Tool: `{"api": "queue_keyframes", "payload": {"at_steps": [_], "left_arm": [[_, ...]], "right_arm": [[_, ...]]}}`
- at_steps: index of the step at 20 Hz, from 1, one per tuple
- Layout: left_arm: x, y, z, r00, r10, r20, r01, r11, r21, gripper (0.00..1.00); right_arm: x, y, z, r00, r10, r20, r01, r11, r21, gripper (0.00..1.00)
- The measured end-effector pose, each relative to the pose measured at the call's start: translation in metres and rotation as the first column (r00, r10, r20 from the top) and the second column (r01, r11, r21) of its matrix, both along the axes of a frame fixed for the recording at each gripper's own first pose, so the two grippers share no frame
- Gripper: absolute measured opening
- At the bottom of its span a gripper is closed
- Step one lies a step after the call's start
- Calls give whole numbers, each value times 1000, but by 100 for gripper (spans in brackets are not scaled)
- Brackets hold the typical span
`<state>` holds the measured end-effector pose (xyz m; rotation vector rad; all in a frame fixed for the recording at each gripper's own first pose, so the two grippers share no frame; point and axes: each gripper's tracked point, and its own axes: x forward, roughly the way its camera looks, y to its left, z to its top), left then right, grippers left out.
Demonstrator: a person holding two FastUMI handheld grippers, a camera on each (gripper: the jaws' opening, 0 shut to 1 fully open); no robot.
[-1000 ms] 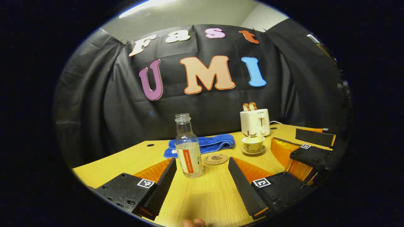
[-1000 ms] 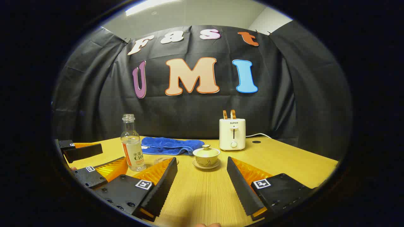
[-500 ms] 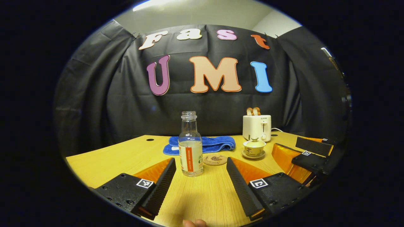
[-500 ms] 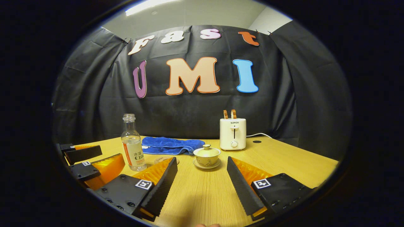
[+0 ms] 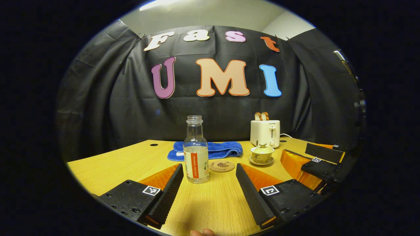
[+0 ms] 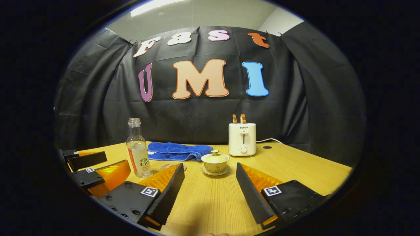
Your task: Open the teacup lid with one hand, grasp the water bottle and pour water into the teacup with the other hand; after pouring, place the water bottle on the coaster and then close the teacup lid.
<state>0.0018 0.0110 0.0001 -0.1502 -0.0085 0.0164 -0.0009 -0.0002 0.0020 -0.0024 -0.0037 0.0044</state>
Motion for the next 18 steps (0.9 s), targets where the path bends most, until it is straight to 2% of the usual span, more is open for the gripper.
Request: {"api": "queue_keyframes", "payload": {"at_steps": [11,12,14,18], "left_arm": [[-1,0,-1,1000,1,2,-1,1000,0,94],[-1,0,-1,1000,1,3,-1,1000,-1,94],[-1,-1,-1,1000,0,2,0,1000,0,94],[-1,-1,-1,1000,-2,2,2,1000,0,94]], "right_arm": [[4,2,-1,999,32,-2,-32,999,0,99],[9,-1,0,1000,29,-1,-29,1000,0,96],[29,-10,0,1000,26,-3,-26,1000,0,99],[88,-31,-3,1000,-4,-14,4,1000,0,99]]}}
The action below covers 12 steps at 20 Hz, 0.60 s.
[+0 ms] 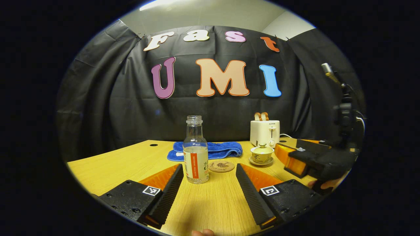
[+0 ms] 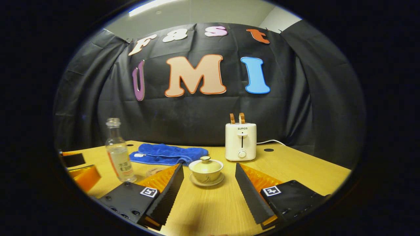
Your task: Open the teacup lid with one hand, grasp the water bottle and pour water into the teacup with the other hand; after pouring, place the water bottle on the coaster and then close the teacup lid.
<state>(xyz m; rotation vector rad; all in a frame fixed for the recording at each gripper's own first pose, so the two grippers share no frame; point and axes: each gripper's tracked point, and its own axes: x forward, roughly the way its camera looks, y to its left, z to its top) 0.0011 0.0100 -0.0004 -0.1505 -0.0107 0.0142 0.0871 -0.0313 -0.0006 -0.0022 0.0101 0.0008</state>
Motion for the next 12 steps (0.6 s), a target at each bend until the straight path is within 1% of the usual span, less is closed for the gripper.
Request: {"api": "queue_keyframes", "payload": {"at_steps": [2,5,8,12], "left_arm": [[0,0,-1,1000,0,1,0,1000,0,94],[0,0,-1,1000,0,1,0,1000,0,94],[0,0,-1,1000,0,0,0,1000,-1,94],[0,0,0,1000,0,0,0,1000,-1,94]], "right_arm": [[29,-4,-3,1000,-4,-10,4,1000,0,100],[64,-3,-7,999,3,-33,-3,1000,1,99],[94,5,-16,996,21,-85,-21,1000,-7,99],[120,17,-25,991,44,-130,-50,998,-44,99]]}}
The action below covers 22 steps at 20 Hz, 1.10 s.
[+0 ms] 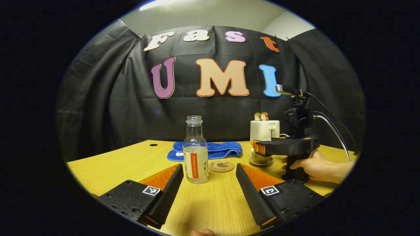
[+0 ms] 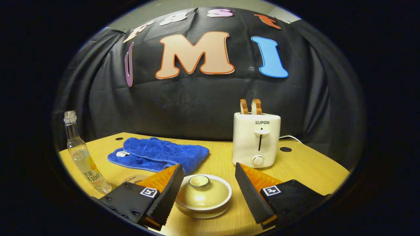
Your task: Open the teacup lid with one hand, grasp the water bottle and pour water into the teacup with the other hand; after pouring, place the water bottle on the coaster and then close the teacup lid.
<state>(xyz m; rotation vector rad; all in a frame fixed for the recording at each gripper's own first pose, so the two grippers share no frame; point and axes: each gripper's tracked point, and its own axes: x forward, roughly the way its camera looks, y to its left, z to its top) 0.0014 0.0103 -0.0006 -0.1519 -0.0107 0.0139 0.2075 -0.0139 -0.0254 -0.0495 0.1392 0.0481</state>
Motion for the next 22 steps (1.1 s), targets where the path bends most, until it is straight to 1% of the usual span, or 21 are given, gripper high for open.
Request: {"api": "queue_keyframes", "payload": {"at_steps": [3,4,6,7,8,9,12,14,15,17,22], "left_arm": [[0,0,-1,1000,0,-1,0,1000,0,94],[0,0,-1,1000,0,-1,0,1000,0,94],[0,0,-1,1000,0,-1,0,1000,0,94],[0,0,-1,1000,0,0,0,1000,0,94],[0,0,-1,1000,0,-1,0,1000,0,94],[-1,0,-1,1000,0,-1,0,1000,0,94],[-1,0,-1,1000,1,-1,-1,1000,0,94],[-1,0,-1,1000,1,-1,-1,1000,0,94],[-1,1,-1,1000,1,-1,-1,1000,0,94],[0,0,-1,1000,1,-1,-1,1000,0,94],[-1,1,-1,1000,1,-1,-1,1000,0,94]], "right_arm": [[6,12,-1,1000,27,-14,-28,997,-69,100],[8,15,-4,999,33,-15,-35,995,-91,98],[11,14,-3,1000,25,-7,-25,993,-111,80],[10,15,-3,1000,29,-8,-30,993,-110,78],[11,14,-4,999,28,-18,-30,994,-104,72],[13,16,-7,999,35,-31,-38,995,-95,72],[15,11,-9,999,19,-49,-22,997,-76,46],[15,11,-8,999,17,-46,-20,997,-79,51],[20,13,-17,999,23,-45,-26,996,-83,52],[14,10,-7,999,14,-42,-17,996,-83,39],[17,9,-7,999,8,-43,-11,996,-85,39]]}}
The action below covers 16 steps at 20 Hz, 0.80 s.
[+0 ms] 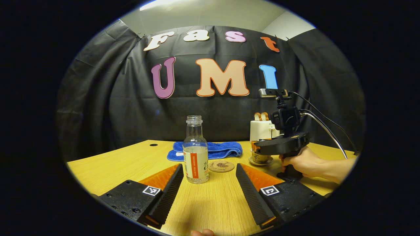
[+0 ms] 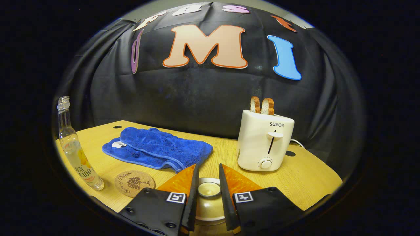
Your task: Open the teacup lid with one hand, grasp the water bottle and pour water into the teacup with the other hand; after pouring, place the water bottle on the coaster and then close the teacup lid.
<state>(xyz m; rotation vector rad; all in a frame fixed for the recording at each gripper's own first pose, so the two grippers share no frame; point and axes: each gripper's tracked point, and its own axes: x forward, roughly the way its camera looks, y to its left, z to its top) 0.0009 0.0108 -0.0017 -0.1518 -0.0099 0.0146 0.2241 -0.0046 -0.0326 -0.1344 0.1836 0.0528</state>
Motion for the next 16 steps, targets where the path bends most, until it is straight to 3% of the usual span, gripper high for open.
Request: {"api": "queue_keyframes", "payload": {"at_steps": [2,4,8,11,16], "left_arm": [[0,0,0,1000,0,-1,0,1000,0,94],[0,0,0,1000,0,0,0,1000,0,94],[0,0,0,1000,0,0,0,1000,0,94],[0,0,0,1000,0,-1,0,1000,0,94],[0,1,0,1000,3,-1,-3,1000,0,94]], "right_arm": [[-2,1,0,1000,5,6,-5,1000,-8,39],[-4,1,5,999,13,32,-12,1000,-14,33],[-9,4,13,996,33,78,-32,999,-18,33],[-18,-2,24,989,21,147,-24,1000,16,33],[-49,-10,26,987,24,157,-35,997,69,33]]}}
